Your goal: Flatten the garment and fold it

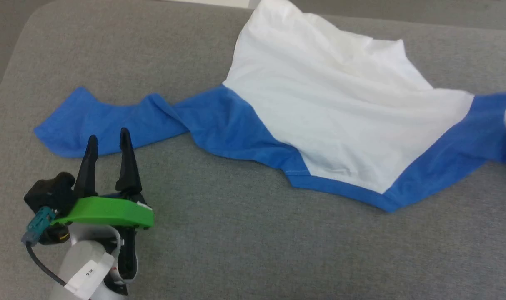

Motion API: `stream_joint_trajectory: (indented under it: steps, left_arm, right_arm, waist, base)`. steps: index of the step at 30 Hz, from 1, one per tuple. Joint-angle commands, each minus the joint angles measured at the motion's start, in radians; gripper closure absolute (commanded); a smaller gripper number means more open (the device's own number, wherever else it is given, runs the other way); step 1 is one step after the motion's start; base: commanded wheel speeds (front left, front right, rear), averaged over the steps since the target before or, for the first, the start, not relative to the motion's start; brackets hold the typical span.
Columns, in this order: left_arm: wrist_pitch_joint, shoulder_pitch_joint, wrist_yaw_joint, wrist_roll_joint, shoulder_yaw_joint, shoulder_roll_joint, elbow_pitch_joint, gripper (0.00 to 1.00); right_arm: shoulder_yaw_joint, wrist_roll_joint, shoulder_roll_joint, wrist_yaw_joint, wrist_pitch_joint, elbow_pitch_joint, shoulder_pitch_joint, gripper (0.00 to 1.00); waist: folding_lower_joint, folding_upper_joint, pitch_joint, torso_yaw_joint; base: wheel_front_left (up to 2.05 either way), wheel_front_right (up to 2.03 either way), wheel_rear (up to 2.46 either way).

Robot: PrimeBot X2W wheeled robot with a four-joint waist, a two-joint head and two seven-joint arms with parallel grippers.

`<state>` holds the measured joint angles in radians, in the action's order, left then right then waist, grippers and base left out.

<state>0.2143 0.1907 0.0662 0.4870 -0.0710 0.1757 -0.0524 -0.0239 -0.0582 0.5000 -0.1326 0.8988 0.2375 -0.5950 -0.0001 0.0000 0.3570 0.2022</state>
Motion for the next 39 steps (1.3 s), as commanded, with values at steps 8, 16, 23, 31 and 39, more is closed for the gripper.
stream_joint_trajectory:
  steps: [8, 16, 23, 31, 39]
  left_arm:
    - [0.021, 0.052, -0.019, 0.018, -0.001, -0.006, -0.049, 0.00]
    - [0.022, 0.033, -0.013, 0.007, -0.005, 0.006, -0.077, 0.00]
    - [-0.002, -0.019, 0.011, -0.003, -0.009, 0.020, -0.062, 0.00]
    - [-0.040, -0.105, 0.052, -0.034, -0.022, 0.043, -0.021, 0.00]
    - [-0.065, -0.152, 0.072, -0.035, -0.038, 0.036, -0.003, 0.00]
  right_arm:
    - [0.006, -0.059, 0.034, 0.002, -0.160, 0.086, -0.121, 0.00]
    - [0.119, -0.007, -0.080, 0.002, -0.382, 0.129, -0.152, 0.00]
    - [0.269, 0.086, -0.270, 0.002, -0.651, 0.055, -0.027, 0.00]
    - [0.298, 0.172, -0.422, 0.002, -0.788, -0.125, 0.310, 0.00]
    - [0.322, 0.334, -0.449, 0.002, -0.795, -0.159, 0.590, 0.00]
  waist:
    - [0.0001, 0.0000, 0.065, 0.060]
    - [0.0001, 0.0000, -0.061, -0.004]
    - [0.0001, 0.0000, -0.193, -0.080]
    - [0.0001, 0.0000, -0.281, -0.147]
    - [0.0001, 0.0000, -0.312, -0.178]
  base:
    - [0.00, 0.00, 0.00]
    - [0.00, 0.00, 0.00]
    - [0.00, 0.00, 0.00]
    - [0.00, 0.00, 0.00]
    - [0.00, 0.00, 0.00]
